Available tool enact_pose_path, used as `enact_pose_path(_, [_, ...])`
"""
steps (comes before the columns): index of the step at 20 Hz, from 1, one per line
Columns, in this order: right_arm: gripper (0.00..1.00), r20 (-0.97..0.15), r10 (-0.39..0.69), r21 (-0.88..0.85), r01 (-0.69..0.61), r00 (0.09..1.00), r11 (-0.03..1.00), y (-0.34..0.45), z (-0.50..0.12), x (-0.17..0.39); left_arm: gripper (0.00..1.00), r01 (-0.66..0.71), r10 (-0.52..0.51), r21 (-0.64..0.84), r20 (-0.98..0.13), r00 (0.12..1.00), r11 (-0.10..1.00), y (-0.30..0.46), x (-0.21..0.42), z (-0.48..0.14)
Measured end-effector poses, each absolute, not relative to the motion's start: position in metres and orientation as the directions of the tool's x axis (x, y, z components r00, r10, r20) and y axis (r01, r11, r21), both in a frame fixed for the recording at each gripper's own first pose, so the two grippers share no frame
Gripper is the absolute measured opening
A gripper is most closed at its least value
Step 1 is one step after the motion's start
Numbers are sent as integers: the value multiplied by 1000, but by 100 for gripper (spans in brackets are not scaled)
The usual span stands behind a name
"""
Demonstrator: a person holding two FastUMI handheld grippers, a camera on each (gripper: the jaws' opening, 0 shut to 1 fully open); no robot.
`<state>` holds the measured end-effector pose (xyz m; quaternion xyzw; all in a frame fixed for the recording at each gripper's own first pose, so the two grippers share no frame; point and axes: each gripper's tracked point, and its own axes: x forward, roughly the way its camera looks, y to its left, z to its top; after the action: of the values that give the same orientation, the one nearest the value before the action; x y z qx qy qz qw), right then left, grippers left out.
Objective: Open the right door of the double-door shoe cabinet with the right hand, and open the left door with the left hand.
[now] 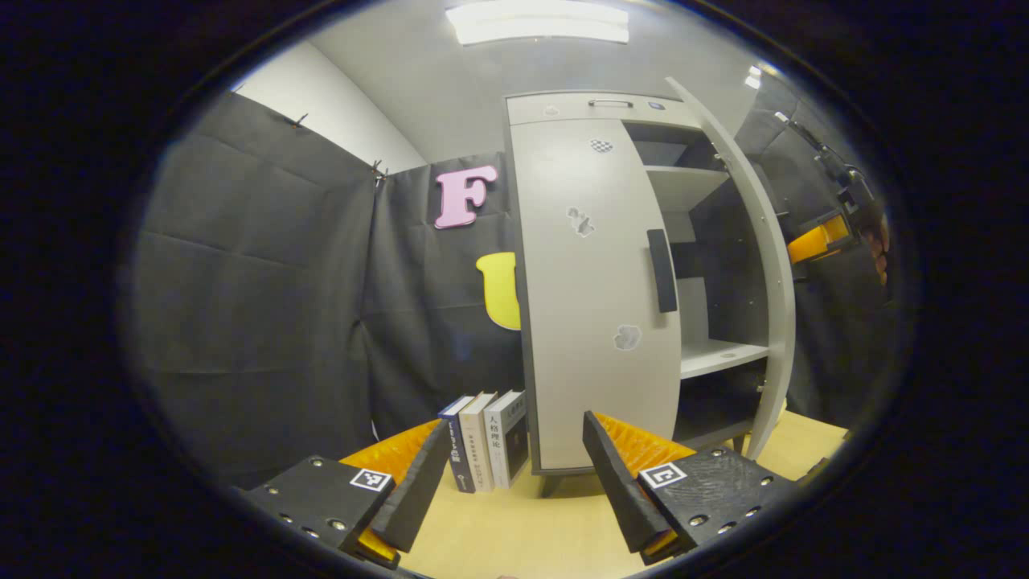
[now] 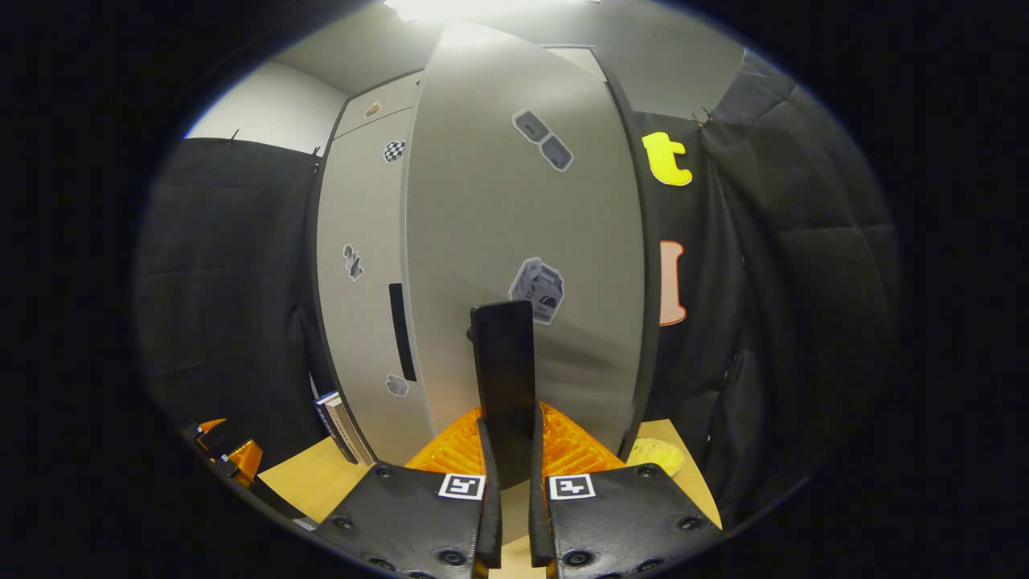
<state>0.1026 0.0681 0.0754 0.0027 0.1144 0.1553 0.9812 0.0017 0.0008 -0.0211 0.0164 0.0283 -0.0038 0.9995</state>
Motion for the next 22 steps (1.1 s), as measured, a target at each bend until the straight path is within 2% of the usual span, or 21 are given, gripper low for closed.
enact_pose_path(1, [12,-227,294,32,-295,928,955,60,76,100,96,25,-23,28,-58,998,999,-8,4,-21])
enact_pose_path(2, [15,-227,281,24,-283,933,959,51,77,97,96,43,-42,24,-58,997,999,-16,6,-23])
enact_pose_path(6, [14,-223,223,-1,-229,949,973,10,79,88,97,104,-102,23,-66,993,994,-47,10,-27])
enact_pose_path(11, [7,-201,118,-29,-127,972,992,-40,84,87,96,165,-163,24,-84,983,986,-77,12,-32])
enact_pose_path(13, [12,-191,77,-74,-93,979,993,-57,83,90,97,184,-181,31,-91,979,982,-86,12,-34])
enact_pose_path(14, [6,-186,58,-88,-76,981,993,-65,84,90,96,193,-189,32,-93,977,981,-90,12,-35])
enact_pose_path(15, [6,-183,47,-91,-64,982,994,-71,85,93,97,202,-198,30,-97,975,979,-94,12,-34])
enact_pose_path(17, [0,-177,51,-50,-61,983,997,-74,86,95,96,220,-217,24,-100,971,975,-102,15,-33])
enact_pose_path(19, [5,-157,60,-29,-66,986,997,-77,88,88,96,233,-230,22,-100,968,972,-109,21,-28])
enact_pose_path(22, [5,-120,68,-72,-77,990,994,-78,92,72,95,257,-260,-37,-91,961,966,-123,35,-14])
